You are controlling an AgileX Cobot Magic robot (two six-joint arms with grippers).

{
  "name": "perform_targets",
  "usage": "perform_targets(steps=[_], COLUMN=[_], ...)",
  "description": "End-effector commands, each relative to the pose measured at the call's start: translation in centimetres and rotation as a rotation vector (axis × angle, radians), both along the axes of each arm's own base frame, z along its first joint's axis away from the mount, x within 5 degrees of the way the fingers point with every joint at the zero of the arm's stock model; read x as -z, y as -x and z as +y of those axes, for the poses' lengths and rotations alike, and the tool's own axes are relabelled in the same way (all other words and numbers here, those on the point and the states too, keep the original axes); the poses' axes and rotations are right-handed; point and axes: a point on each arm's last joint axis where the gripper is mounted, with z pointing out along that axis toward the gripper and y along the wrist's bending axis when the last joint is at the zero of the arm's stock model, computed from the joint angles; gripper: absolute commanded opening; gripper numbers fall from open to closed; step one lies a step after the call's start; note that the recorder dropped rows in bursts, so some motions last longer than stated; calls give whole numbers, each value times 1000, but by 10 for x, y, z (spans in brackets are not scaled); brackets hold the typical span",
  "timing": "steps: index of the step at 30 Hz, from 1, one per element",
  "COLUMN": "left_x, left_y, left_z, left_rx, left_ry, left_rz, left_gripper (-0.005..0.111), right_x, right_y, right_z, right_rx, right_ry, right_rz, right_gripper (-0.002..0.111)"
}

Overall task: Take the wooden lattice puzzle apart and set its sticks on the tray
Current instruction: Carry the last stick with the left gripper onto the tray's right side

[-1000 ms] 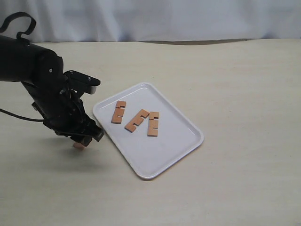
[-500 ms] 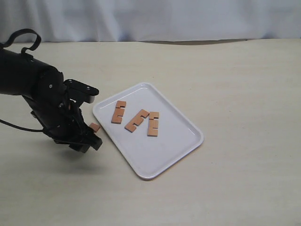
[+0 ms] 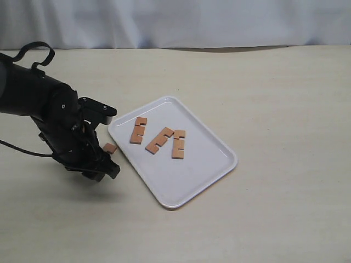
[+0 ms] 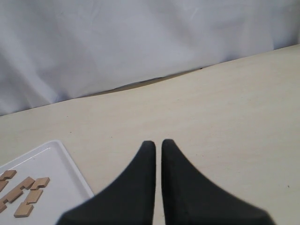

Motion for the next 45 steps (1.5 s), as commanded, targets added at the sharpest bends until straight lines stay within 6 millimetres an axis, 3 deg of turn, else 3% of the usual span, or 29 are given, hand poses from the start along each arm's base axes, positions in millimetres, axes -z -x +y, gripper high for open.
perform_targets(steps=[1,5,11,18,23,25,30,33,36,39,43,45], left_x=[5,5,-6,-63,-82,-75,-52,-32,-20,-16,-21,-30], left_y=[-1,-1,-2,0,12,20,17,15,14,14,13,11], left_z=[-1,0,0,-6,-44,-78,-152,-174,-180,-180,-180,-181], left_rx=[9,17,16,-20,90,158,237,266,248,251,258,270], left_ry=[-4,-10,-40,77,191,232,231,211,218,210,209,206], left_rz=[-5,-5,51,-72,-222,-249,-185,-151,-130,-125,-133,-144], left_gripper=[42,1,0,0,0,0,0,0,0,13,52,61], right_x=[0,0,0,0,0,0,0,0,0,0,0,0], right_y=[0,0,0,0,0,0,0,0,0,0,0,0], right_z=[0,0,0,0,0,0,0,0,0,0,0,0], right_rx=[-2,-2,-2,-2,-2,-2,-2,-2,-2,-2,-2,-2], right_ry=[8,8,8,8,8,8,8,8,8,8,8,8], right_rz=[-1,-1,-1,-1,-1,-1,-1,-1,-1,-1,-1,-1], right_gripper=[4,4,4,4,4,4,4,4,4,4,4,4])
